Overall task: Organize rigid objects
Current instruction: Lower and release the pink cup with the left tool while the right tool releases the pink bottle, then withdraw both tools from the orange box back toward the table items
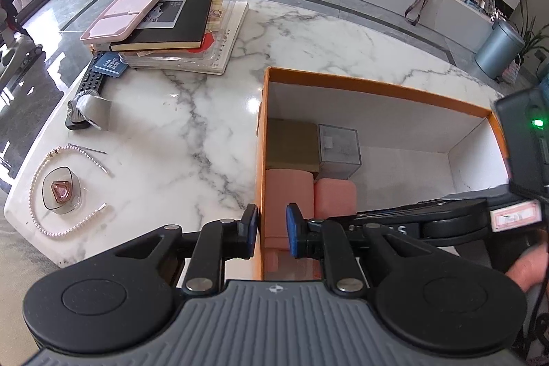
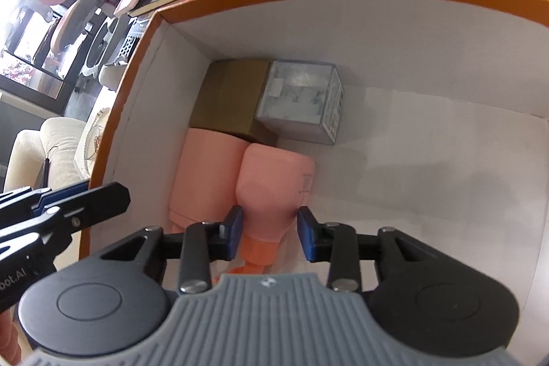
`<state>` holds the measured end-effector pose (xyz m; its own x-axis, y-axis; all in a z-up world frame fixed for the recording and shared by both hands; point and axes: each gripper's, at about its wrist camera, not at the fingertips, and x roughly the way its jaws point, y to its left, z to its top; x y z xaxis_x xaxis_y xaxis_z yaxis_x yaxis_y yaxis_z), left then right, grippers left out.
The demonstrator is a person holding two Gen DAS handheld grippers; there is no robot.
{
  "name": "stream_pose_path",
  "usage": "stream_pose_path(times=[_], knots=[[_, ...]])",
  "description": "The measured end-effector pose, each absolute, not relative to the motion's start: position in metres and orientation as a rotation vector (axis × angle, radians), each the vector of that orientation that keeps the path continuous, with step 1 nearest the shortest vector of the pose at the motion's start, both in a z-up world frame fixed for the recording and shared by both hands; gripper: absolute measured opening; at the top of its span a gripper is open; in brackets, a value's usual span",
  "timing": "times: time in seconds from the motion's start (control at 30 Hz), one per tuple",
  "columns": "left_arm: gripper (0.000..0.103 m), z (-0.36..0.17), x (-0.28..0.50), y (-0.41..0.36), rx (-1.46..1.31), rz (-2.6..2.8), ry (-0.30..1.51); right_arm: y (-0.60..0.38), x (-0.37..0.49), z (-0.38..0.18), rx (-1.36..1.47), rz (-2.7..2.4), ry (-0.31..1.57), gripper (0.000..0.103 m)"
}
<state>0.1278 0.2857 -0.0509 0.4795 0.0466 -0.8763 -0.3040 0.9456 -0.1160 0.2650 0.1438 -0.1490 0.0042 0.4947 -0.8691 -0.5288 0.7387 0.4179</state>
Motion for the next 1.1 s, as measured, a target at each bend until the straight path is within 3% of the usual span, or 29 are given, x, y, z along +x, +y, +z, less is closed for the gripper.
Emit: stream_pose_path(times=[0.43,0.53,0.87,1.1], knots=[[0.02,0.012,0.107,0.227,-0.193,0.141,0.866,0.079,0.221,-0.073,0.009,0.762,1.111,0.039],[0.02,0.02,0.102,0.198,-0.196,0.03,0.817,0.044,0.204,-0.052,0.041,0.704,0.989,0.05],[0.02,0.011,0.109,0.069,0.108,-0.306,0.799,-0.107,0.182,-0.04,0.163,0.46,0.904,0.05],[0.039,-0.025,0.13,-0.026,0.471,-0.476,0.832,-0.19,0.186,-0.08,0.215,0.243,0.965,0.05]])
